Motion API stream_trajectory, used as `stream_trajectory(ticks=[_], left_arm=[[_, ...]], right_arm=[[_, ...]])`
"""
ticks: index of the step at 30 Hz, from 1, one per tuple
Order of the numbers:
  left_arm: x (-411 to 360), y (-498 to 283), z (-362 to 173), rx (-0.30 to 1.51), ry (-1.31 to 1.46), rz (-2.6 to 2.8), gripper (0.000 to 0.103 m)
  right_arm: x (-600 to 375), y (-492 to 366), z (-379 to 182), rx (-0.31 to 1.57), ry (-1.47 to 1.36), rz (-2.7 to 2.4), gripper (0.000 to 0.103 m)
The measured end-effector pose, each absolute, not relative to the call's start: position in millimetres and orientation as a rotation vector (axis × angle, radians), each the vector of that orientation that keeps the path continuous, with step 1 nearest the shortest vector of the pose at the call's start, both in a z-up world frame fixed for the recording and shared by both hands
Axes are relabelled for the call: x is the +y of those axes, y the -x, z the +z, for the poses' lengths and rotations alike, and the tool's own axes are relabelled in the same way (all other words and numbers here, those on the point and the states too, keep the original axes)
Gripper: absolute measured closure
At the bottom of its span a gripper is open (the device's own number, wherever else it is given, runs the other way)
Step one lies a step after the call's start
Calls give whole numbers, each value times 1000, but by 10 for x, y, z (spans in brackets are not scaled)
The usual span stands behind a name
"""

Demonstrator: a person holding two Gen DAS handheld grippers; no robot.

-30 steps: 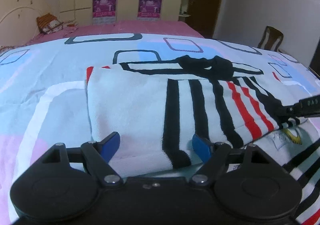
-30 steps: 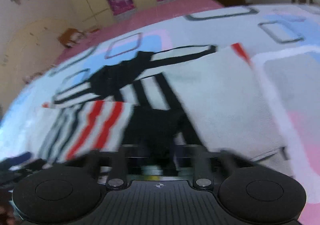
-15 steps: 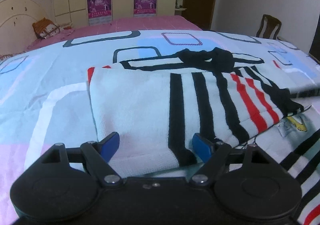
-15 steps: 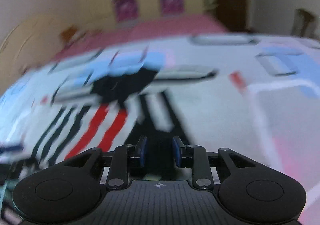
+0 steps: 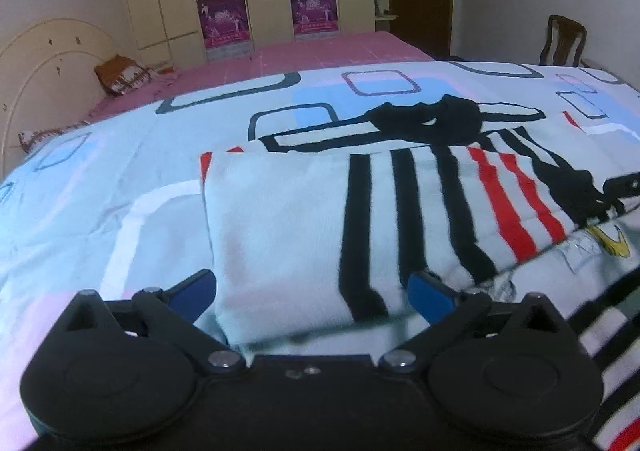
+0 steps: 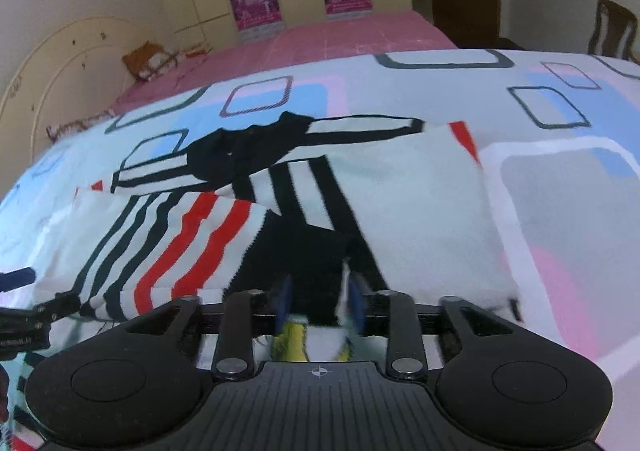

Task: Fold small clothes
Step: 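Grasp the black hem with the right gripper and lift it toward the collar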

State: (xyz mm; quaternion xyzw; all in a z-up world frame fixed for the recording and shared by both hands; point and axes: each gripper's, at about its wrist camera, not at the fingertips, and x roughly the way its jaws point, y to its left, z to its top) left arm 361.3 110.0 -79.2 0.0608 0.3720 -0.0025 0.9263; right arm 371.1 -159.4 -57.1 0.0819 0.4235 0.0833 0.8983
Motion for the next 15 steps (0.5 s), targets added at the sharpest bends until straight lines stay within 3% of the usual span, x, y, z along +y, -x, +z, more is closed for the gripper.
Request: stream_trajectory(ticks=[1,8,15], left_arm=[[1085,-3563,-773,763,-124,0,1],[1045,-3014,-672,758,-90,46,4],[1189,-2322,-706,804,-12,84,22]], right_arm=[[-1644,-3639,-527,858,-169,169,39],[-2028,-3130,-318,816,-222,213,39],[-2444,-2468,-248,812,-251,219,39]])
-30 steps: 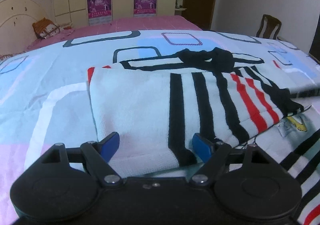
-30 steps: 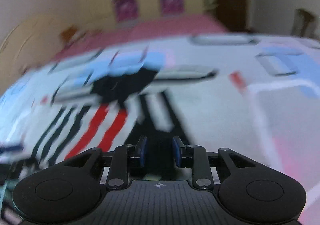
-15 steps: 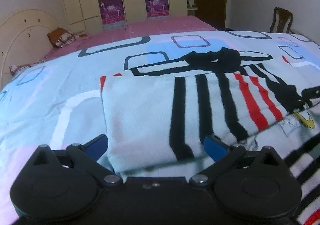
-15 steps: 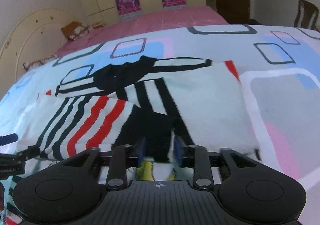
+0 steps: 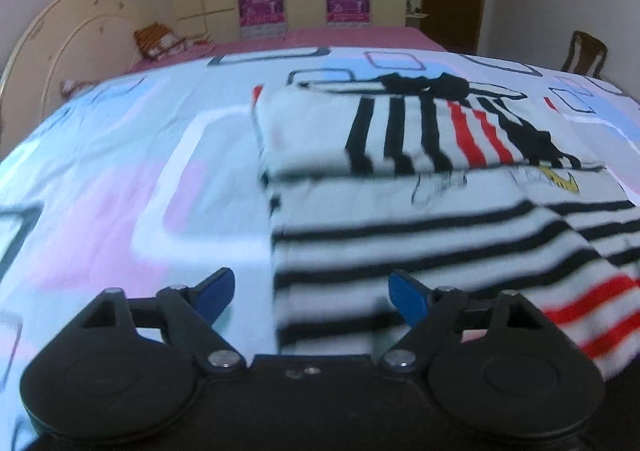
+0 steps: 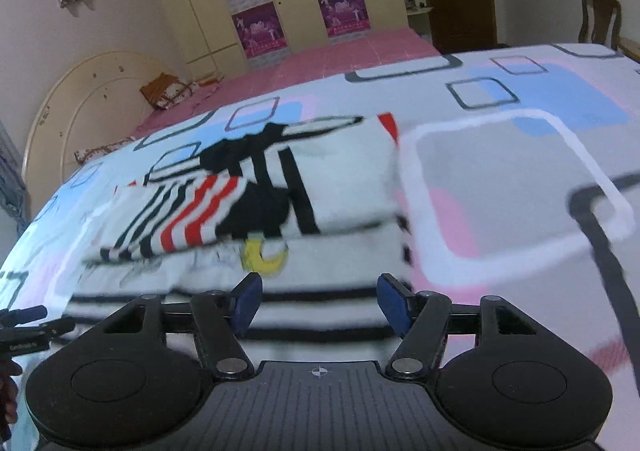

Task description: Fold small clothes

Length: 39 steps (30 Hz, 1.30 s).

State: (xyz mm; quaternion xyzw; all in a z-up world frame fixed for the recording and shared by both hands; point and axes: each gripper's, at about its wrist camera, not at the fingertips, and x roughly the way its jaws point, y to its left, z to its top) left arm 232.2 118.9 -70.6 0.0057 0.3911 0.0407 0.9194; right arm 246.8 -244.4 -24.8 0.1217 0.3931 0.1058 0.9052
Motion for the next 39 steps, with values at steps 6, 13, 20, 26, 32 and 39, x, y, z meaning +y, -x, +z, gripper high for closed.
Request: stream_trajectory(ticks=[6,13,20,26,32,39], left_arm=[[1266,-1773,-714,816,88,101,30],[1304,-1275,-795,836,269,51,43],[1343,-1046,-903,861,498,-106,58],[1418,-1089,-1036,841,654,-165,59],[1485,-1296,-1138,832,770,-211,61],[1478,-1194,-1216,851,831,-288,64]], right_arm=[[-2649,-1876,-347,833,-261,218,54],[-2802,-1329,-519,878,-372,217,54],[-2886,-928,-726,937,-522,248,54],[-2948,-972,-764,928,-642,273,59],[-3058,-1182,-859,938,-754,255,68],[-2959,-987,-860,981,-777,388,69]])
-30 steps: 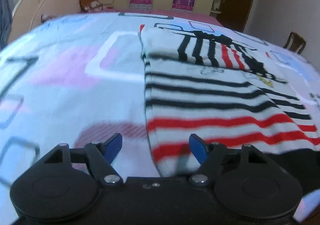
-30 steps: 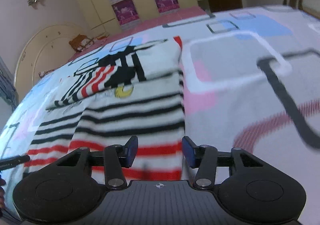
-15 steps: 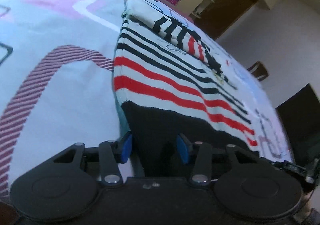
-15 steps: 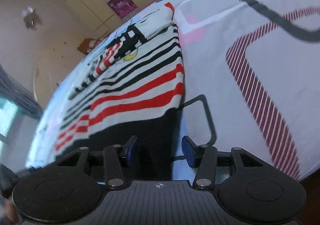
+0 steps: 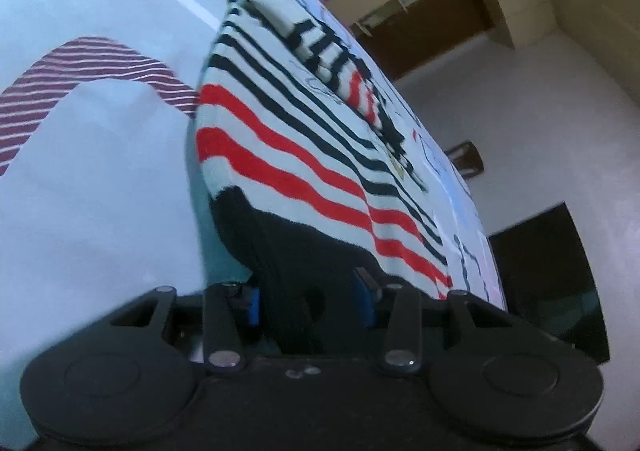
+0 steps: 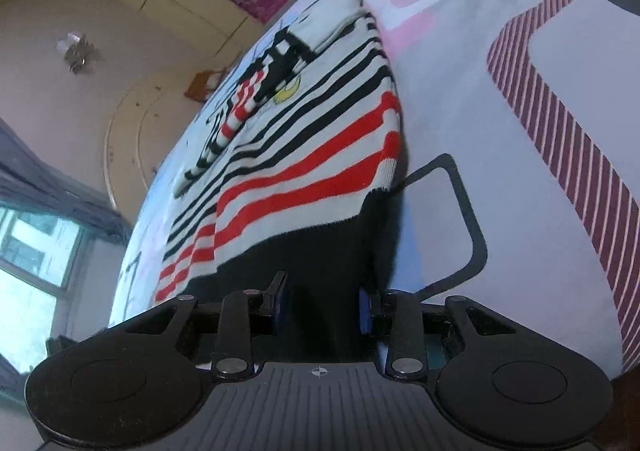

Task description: Fold small clothes

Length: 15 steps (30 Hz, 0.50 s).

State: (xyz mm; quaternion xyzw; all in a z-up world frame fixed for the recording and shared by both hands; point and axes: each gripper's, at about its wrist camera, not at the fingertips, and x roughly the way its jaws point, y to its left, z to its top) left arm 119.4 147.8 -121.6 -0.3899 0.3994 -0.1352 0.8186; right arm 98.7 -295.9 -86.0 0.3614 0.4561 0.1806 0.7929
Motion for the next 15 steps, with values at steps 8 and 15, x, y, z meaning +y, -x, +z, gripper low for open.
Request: stream_trajectory(ticks=[8,15], left_arm=[[1436,-1089,-1013,733,789,-208,98],[1372,-1159,-1135,798,738,-78,98]], right_arm=[[-3092,-968,-621,863,-763,422,98],[-3077,-1089,-769,975,-699,346,99]])
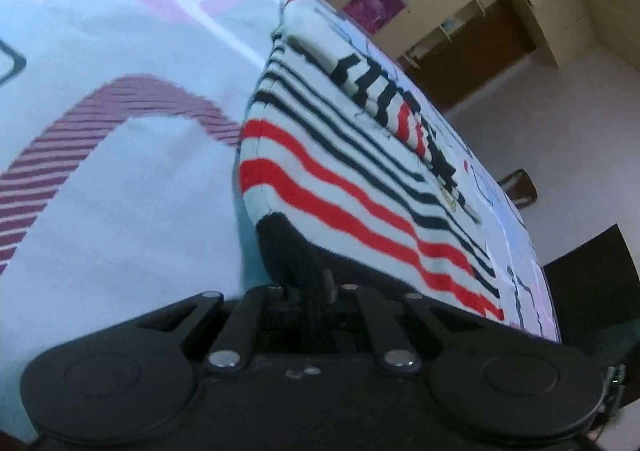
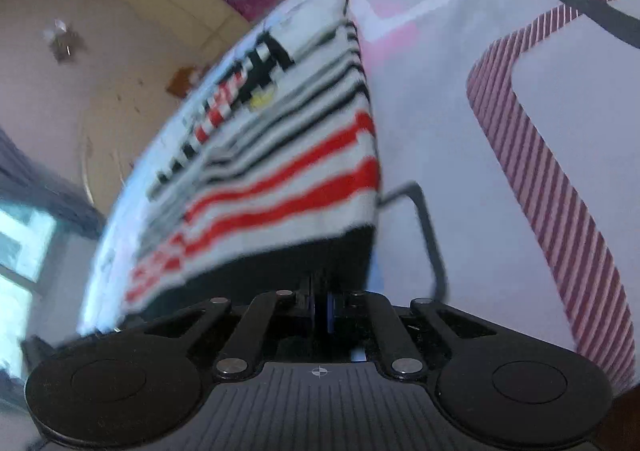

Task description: Fold small clothes

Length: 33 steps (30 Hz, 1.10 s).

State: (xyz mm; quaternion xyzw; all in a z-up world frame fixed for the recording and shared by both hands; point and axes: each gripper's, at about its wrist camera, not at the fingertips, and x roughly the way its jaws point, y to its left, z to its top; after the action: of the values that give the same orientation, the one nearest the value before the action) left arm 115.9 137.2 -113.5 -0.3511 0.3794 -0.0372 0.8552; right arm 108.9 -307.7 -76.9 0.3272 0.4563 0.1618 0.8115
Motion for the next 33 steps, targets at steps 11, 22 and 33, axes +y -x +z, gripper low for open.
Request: stream_trajectory(ticks=[11,22,33], left_arm=[[1470,-1489,-407,566,835,-147,98],[1677,-3248,-10,498,803,-172,98],[1890,-4447,-1015,739,852,-96,96]], right_arm=[[-3090,-1553,151,685,-648,434,99],[-2945,-3340,528,613,-686,395,99],[-2843,-4667,-667,853,-723,338,99]])
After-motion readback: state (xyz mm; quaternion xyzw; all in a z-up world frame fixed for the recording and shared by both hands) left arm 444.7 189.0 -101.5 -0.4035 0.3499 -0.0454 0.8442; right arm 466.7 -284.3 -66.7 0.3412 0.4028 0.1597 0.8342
